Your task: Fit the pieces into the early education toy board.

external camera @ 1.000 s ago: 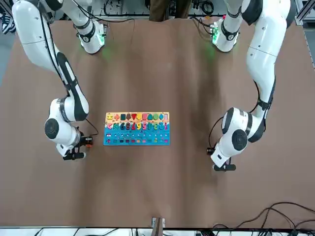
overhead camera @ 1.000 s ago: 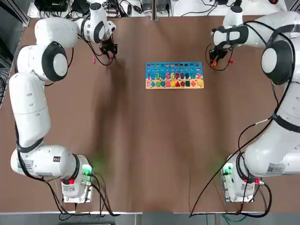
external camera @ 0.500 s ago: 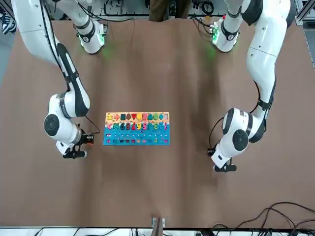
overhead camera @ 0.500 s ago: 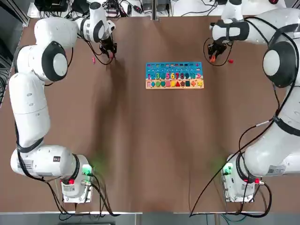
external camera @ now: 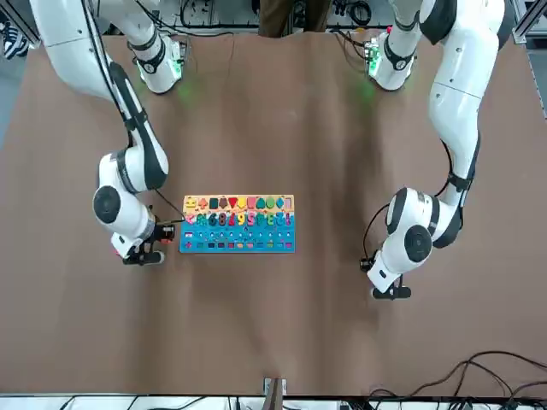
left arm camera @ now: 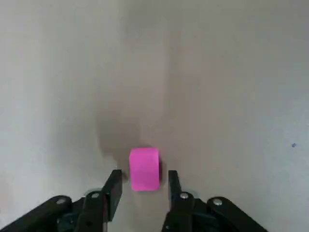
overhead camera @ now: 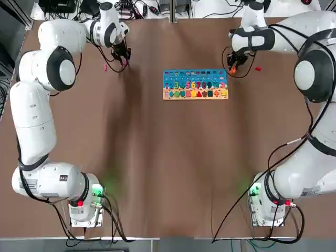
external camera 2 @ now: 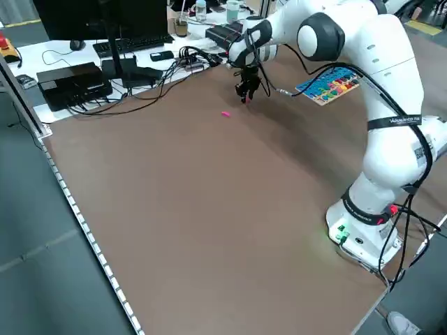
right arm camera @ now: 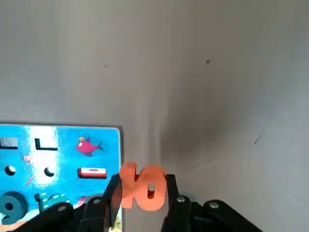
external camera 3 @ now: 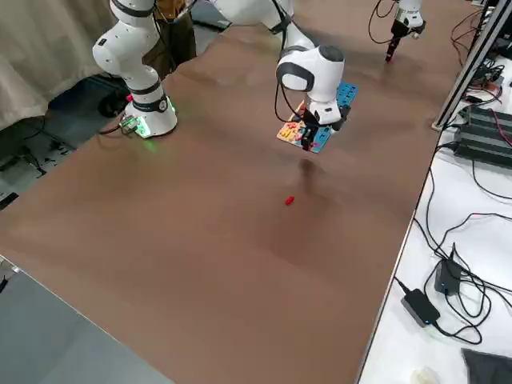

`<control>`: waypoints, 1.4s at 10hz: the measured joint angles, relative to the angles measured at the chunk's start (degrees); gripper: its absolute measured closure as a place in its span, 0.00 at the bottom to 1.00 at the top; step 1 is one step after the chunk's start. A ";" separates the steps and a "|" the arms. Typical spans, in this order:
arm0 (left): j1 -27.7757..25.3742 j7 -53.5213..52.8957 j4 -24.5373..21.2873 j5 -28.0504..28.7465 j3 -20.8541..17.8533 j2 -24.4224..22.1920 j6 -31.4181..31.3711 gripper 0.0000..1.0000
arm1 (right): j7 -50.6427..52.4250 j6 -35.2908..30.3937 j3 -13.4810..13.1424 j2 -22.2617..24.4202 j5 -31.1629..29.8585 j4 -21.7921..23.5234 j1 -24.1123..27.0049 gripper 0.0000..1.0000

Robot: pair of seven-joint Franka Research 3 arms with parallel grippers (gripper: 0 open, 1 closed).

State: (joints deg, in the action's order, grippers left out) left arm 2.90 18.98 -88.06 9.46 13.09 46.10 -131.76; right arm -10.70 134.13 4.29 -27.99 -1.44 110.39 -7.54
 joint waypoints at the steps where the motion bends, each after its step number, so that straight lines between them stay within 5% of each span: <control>1: -0.02 -0.11 0.00 0.00 0.00 0.01 -0.34 0.54 | -1.57 0.15 0.03 0.47 0.01 0.64 -0.96 0.58; 5: -0.02 -0.64 0.00 0.00 0.00 0.04 -1.04 0.56 | -5.45 0.81 0.22 1.19 1.12 1.87 -4.66 0.58; 9: -0.02 -0.82 0.00 0.00 0.00 0.04 -1.53 0.69 | -11.19 4.31 0.28 1.19 1.32 3.92 -9.16 0.58; 14: 0.38 -0.73 0.98 0.00 0.23 -0.44 -1.92 0.74 | -11.53 7.31 0.04 1.22 1.33 6.33 -9.59 0.58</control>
State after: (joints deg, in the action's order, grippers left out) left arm 3.28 18.25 -87.08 9.47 13.31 45.65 -133.69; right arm -22.23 141.45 4.33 -26.78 -0.11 116.72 -17.13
